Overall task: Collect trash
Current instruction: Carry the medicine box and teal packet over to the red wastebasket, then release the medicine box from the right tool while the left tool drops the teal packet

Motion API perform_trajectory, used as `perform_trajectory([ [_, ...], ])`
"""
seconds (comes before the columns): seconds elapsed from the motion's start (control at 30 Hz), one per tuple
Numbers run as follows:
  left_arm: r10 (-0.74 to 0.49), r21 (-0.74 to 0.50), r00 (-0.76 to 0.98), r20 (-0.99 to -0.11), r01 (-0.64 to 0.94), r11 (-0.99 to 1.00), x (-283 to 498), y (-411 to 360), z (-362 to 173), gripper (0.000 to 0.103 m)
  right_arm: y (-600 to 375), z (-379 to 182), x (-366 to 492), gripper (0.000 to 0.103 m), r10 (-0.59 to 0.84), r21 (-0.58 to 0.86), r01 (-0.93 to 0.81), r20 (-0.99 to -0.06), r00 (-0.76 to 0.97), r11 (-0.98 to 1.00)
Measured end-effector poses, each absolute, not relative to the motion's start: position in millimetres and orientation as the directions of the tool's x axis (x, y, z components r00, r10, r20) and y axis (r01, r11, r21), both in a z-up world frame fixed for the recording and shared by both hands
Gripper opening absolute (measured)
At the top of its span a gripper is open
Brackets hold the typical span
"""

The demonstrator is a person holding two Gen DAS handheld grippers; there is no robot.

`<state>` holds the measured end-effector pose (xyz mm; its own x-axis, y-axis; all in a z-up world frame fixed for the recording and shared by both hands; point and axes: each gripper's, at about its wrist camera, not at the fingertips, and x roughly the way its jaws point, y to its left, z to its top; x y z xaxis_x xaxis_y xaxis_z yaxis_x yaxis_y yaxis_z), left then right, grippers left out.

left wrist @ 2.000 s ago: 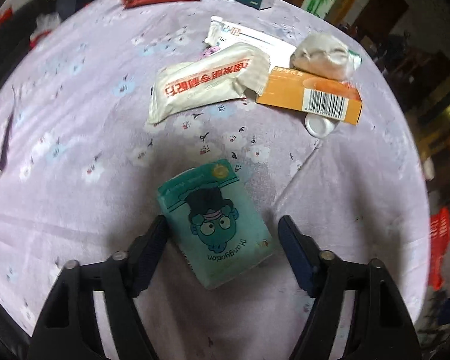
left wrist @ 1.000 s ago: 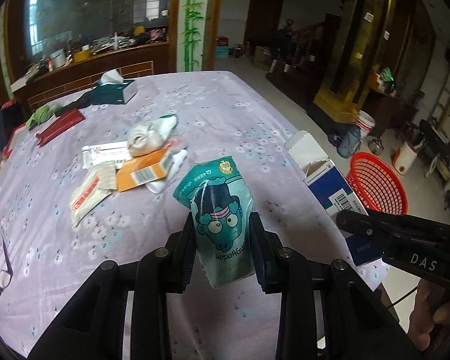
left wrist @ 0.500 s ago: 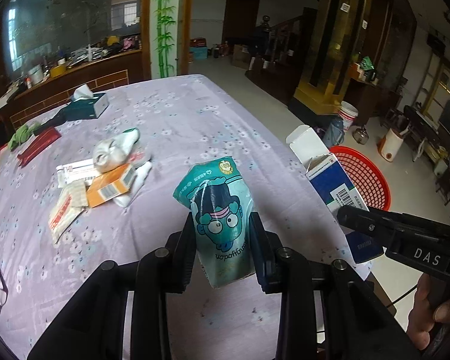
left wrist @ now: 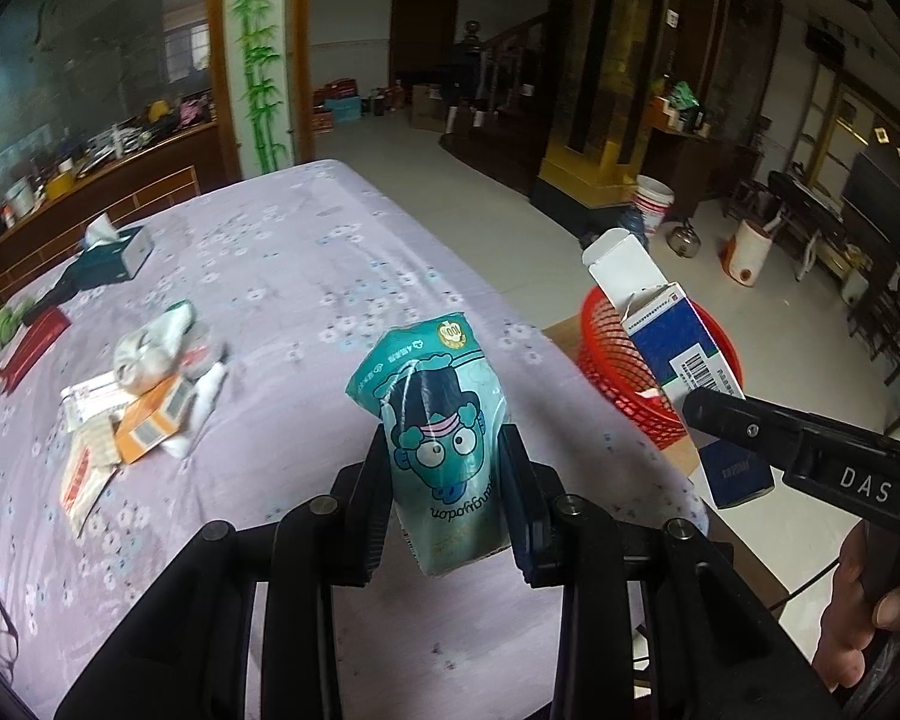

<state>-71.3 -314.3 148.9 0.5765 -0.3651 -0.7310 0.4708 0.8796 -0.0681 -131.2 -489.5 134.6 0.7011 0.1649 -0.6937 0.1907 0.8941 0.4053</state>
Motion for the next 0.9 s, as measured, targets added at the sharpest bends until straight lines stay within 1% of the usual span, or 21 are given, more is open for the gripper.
perform_trajectory([
  [0.5,-0.453,-0.090,0.511,-0.730,0.586,0.805,-74,-382,149,0.032,-551,138,-163,0.042,0.068,0.414,0.323,-0.696,0.714,0.851],
  [0.9,-0.511,-0.115,0.442,-0.738,0.663,0.740,-63,-441,150,0.032,-620,144,-189,0.042,-0.039,0.428,0.457,-0.695,0.718,0.780],
])
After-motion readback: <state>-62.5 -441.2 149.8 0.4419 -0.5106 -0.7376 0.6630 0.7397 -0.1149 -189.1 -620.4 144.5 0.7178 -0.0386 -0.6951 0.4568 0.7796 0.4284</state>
